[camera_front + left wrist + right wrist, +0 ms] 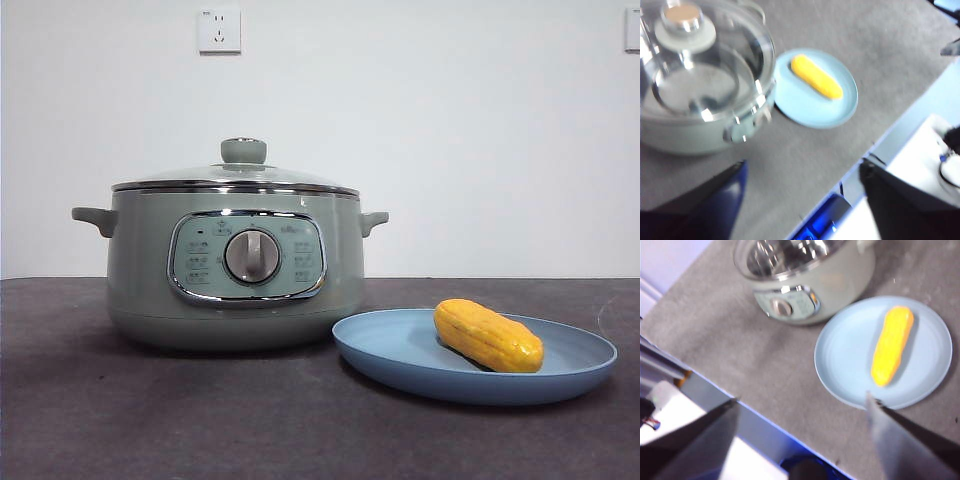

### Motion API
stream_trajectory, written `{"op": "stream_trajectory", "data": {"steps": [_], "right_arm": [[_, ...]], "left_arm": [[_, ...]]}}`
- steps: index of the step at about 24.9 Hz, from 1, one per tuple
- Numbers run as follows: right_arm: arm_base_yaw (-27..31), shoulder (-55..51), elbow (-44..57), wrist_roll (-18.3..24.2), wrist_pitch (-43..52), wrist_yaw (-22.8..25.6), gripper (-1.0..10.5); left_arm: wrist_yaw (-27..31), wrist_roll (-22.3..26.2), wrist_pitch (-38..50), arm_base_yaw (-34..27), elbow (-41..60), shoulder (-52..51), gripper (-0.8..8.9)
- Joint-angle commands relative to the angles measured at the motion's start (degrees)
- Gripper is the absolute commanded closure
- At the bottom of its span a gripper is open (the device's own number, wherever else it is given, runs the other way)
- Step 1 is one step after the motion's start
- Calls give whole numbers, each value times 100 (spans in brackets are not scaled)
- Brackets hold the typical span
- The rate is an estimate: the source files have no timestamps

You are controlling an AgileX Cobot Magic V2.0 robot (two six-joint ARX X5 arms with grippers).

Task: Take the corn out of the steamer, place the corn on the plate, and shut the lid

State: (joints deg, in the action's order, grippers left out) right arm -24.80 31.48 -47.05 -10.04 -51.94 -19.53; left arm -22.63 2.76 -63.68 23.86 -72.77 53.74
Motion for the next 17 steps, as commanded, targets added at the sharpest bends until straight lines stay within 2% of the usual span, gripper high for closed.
{"op": "stream_trajectory", "data": {"steps": [1, 17], "right_arm": [[-13, 0, -11, 74, -50, -4, 950], [-13, 0, -11, 63, -2, 35, 947]], "left_arm": [[-13, 48, -109, 15, -15, -48, 819], [2, 44, -111, 15, -15, -52, 817]]}}
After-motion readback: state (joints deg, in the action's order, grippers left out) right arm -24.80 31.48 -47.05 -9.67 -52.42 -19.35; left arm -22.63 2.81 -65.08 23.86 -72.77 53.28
